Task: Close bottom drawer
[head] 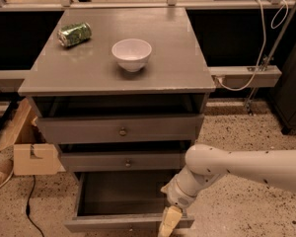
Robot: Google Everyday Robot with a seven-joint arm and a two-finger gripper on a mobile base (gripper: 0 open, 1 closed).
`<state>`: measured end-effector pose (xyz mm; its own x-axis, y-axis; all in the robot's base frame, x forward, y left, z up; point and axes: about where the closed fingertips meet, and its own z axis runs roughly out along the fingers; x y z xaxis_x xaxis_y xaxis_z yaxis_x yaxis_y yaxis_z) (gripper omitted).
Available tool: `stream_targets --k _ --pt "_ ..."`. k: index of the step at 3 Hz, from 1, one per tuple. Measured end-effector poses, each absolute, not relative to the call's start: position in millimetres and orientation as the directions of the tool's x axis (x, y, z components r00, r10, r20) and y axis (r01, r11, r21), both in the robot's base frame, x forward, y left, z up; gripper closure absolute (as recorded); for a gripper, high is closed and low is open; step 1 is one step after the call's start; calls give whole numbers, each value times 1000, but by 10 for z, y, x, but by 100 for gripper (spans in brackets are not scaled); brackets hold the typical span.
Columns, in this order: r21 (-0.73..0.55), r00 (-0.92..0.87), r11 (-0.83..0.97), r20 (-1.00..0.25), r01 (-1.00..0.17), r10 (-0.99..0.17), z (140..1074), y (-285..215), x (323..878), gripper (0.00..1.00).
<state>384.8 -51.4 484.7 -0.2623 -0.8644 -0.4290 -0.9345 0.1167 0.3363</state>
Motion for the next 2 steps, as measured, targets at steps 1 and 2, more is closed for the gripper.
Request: stream_targets --k 1,2 --pt "394 -268 105 -386 -913 -883 4249 -290 3750 0" --pt "392 -262 96 -395 -915 -880 4163 -297 3768 0"
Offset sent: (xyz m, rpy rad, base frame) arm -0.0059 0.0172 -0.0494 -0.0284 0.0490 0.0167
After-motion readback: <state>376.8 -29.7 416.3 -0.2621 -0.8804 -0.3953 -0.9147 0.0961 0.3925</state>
